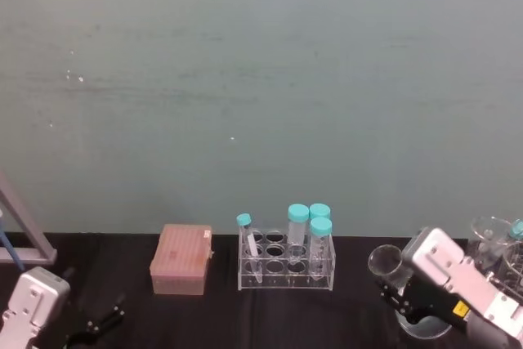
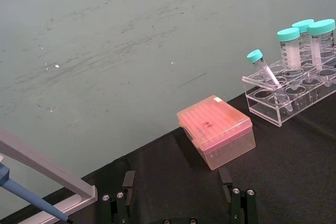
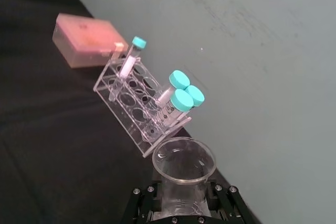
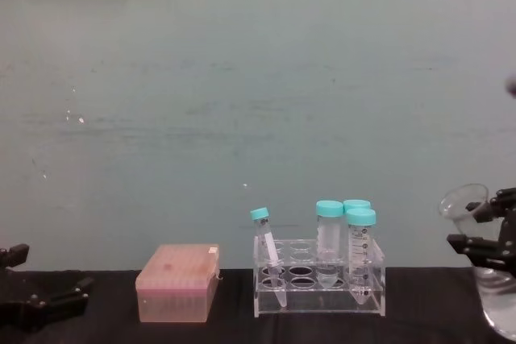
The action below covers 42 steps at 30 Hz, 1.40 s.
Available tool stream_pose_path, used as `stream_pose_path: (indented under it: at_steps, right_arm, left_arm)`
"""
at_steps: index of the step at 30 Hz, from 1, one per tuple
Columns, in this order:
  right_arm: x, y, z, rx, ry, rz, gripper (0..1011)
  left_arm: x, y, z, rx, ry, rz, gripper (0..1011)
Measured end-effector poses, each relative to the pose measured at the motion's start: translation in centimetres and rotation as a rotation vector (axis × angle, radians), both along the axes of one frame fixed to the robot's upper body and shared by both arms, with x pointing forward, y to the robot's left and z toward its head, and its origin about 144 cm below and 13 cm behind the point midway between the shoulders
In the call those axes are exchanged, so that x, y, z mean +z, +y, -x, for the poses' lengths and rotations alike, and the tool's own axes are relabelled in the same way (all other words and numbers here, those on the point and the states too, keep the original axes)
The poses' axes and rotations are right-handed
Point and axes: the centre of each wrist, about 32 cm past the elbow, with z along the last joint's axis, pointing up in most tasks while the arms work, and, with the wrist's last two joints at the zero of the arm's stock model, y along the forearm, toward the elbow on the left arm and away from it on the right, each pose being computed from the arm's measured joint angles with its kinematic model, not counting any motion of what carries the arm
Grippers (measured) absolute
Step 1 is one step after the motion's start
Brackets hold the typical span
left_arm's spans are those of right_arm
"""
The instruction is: Pick up the beaker with the right gripper, shake it three times, and then put it down.
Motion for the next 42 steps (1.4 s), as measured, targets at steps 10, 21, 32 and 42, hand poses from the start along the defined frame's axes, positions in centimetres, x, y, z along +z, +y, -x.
stream_pose_path:
  at_steps: [10,21,32,42]
  right_arm:
    - [0.0,0.4,0.2,0.015,-0.059,0.086,453]
    - [0.0,0.5,0.4,0.014,-0.076,0.156,453]
    - [-0.4,-0.2,0.2,0.007,-0.006,-0.077,453]
    - [-2.6,-0.3,-0.2,0.004,0.158,-0.61,453]
  left_arm:
    - [0.0,0.0,0.0,0.0,0.0,0.0,1000]
    - [0.0,0.0,0.0,0.0,0.0,0.0,1000]
    - [0.0,0.0,0.0,0.0,0.0,0.0,1000]
    - [0.0,0.0,0.0,0.0,0.0,0.0,1000]
